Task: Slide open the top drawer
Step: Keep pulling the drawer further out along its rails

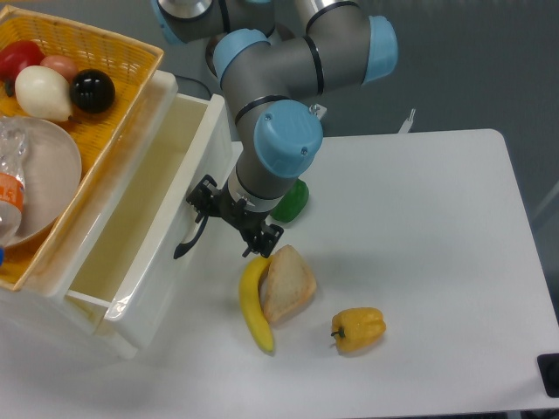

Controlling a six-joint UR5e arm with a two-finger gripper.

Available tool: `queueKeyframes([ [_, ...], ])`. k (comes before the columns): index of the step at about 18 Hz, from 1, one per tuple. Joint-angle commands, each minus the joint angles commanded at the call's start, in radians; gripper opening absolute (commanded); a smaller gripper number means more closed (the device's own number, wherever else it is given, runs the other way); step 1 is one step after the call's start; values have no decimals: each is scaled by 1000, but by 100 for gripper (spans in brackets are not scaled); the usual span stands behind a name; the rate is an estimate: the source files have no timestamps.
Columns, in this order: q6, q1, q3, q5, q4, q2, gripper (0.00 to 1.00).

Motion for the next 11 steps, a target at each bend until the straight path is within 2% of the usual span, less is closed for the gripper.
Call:
queueKeyframes([
  [11, 14, 25, 11, 0, 2, -3, 100],
])
